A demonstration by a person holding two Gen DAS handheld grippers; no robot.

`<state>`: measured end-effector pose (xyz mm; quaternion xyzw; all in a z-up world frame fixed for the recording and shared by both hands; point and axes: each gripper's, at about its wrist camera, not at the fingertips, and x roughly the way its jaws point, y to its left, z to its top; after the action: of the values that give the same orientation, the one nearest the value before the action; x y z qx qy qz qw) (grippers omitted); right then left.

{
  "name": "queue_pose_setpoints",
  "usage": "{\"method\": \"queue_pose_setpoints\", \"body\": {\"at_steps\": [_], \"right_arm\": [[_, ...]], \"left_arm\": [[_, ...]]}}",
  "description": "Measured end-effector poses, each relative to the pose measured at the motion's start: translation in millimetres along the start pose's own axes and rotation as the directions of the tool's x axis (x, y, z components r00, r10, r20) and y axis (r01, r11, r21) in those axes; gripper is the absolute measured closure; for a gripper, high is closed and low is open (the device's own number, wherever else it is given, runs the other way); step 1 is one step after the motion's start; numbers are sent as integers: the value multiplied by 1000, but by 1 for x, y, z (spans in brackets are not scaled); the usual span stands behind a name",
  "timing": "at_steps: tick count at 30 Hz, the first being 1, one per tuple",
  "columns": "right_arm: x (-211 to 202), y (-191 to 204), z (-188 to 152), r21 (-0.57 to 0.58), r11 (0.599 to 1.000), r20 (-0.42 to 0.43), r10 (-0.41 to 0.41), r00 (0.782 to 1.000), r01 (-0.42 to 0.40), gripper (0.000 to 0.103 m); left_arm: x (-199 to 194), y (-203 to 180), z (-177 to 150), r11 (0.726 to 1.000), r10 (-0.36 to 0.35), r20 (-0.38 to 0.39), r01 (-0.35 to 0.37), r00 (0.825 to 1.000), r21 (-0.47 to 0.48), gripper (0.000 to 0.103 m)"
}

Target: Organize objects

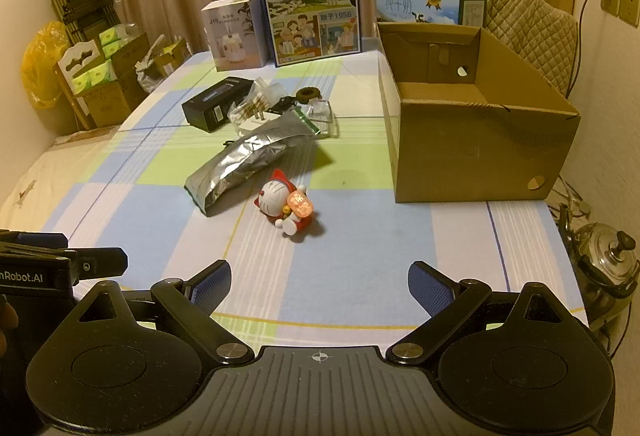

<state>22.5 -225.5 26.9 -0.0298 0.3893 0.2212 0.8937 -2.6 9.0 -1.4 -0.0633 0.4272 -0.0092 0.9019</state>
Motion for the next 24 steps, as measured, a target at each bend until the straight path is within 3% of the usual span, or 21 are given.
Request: {"method": "queue_pose_setpoints", "body": {"at_steps": [24], "right_arm": [[13, 2, 2, -18, 1000, -11, 14, 1000, -15, 10]], "left_arm": [[11, 8, 13, 999, -37, -16, 38, 999, 38, 1]]}}
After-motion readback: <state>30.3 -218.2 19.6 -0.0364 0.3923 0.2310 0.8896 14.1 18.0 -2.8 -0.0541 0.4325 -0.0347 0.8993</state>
